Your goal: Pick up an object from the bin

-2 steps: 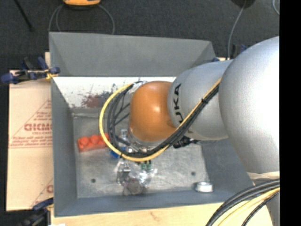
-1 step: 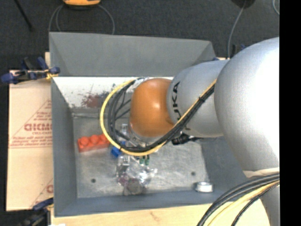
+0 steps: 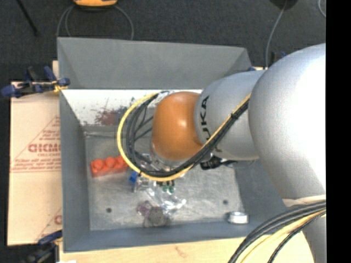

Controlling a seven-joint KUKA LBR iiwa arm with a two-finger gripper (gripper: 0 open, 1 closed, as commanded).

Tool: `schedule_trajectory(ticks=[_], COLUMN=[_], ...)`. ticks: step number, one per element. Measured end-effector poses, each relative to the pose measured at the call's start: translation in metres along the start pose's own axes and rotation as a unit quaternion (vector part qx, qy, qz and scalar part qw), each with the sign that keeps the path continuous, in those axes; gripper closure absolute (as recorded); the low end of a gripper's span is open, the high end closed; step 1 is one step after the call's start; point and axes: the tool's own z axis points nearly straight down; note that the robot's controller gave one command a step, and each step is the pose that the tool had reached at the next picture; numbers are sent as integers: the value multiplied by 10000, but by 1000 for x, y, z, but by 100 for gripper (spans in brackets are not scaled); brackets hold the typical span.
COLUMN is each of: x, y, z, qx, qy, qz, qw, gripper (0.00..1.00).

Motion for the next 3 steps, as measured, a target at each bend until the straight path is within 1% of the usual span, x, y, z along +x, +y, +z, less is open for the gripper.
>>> schedule_trajectory(ticks=[1, 2, 3], x=[-7, -8, -8], y=[5, 5, 5], z=[-9, -11, -10], qx=[31, 35, 36], qy=[87, 96, 100], qz=[12, -60, -49], qw=[10000, 9999, 9999], gripper=[100, 100, 0])
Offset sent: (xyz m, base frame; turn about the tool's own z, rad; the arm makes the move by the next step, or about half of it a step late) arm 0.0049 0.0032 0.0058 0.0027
